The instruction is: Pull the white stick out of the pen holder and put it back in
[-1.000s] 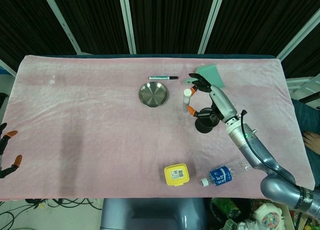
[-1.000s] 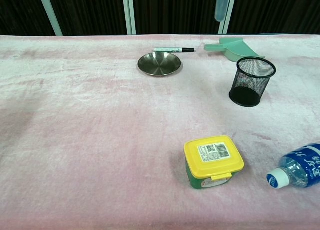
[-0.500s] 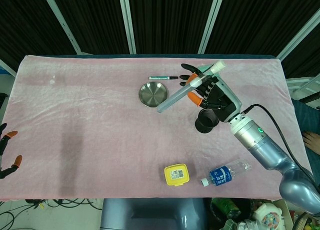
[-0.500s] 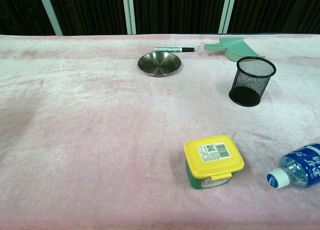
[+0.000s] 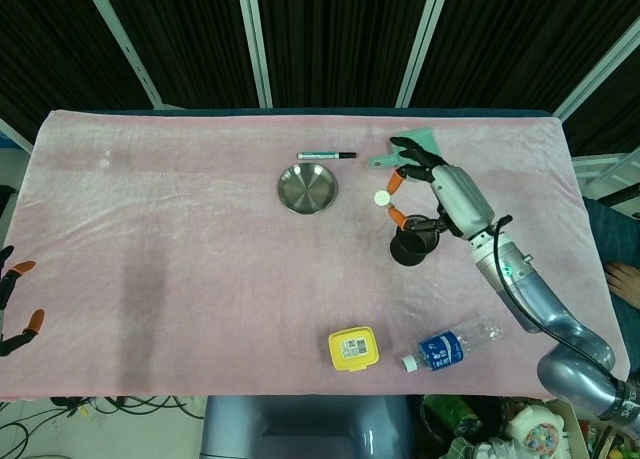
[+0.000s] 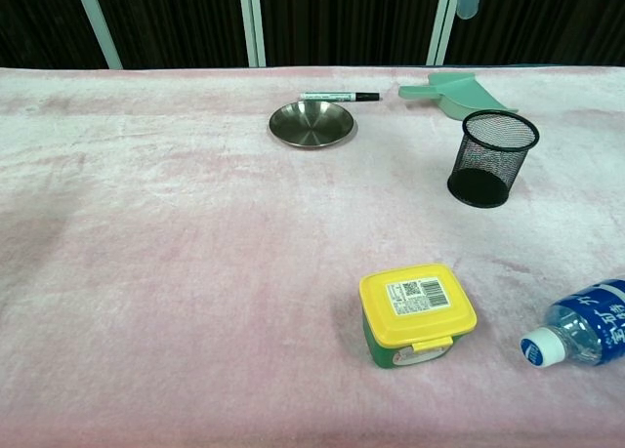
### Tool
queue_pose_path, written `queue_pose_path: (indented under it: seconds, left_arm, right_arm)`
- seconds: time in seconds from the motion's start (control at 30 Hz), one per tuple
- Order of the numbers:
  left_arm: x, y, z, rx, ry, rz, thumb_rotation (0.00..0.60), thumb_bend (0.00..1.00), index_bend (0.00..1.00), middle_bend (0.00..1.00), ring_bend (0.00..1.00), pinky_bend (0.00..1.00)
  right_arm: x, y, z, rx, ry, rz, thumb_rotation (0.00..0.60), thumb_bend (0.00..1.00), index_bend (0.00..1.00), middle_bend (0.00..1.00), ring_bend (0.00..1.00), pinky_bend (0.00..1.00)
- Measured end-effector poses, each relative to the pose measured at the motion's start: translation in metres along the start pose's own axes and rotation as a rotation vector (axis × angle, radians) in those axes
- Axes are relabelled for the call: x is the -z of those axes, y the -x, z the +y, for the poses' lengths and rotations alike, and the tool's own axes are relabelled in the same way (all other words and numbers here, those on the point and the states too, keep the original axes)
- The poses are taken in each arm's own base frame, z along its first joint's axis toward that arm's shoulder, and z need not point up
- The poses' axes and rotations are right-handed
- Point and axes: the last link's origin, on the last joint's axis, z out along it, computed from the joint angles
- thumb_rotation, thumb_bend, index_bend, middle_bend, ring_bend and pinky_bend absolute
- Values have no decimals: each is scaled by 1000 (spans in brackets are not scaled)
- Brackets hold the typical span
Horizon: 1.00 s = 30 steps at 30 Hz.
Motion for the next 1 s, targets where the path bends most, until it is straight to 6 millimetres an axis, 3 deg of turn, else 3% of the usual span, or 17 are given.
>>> queue_pose_path:
  seconds: [0.33,0.5,0.6,0.7,1.0]
  left_arm:
    - [0,0,0,-1,-1,-1,600,339,192,23,11,0]
    - [0,0,0,-1,-1,-1,600,339,192,23,11,0]
    - [0,0,0,-2,-1,-2,600,339,192,23,11,0]
    - [0,0,0,0,-1,-2,600,339,192,23,11,0]
    - [0,-1,-1,1,1,-2,600,339,192,23,11,0]
  right_arm:
    - [-4,9,15,642,84,160,600,336,683,87,158,160]
    - [-1,14,13,704,135,201,600,336,684,86,157,160]
    - [-2,17,3,606,119,180,600,336,684,87,158,160]
    - [-2,20,-8,399,89,136,600,337,684,87,158,160]
    - [-2,6,-52,-505,-46,26,600,336,684,87,158,160]
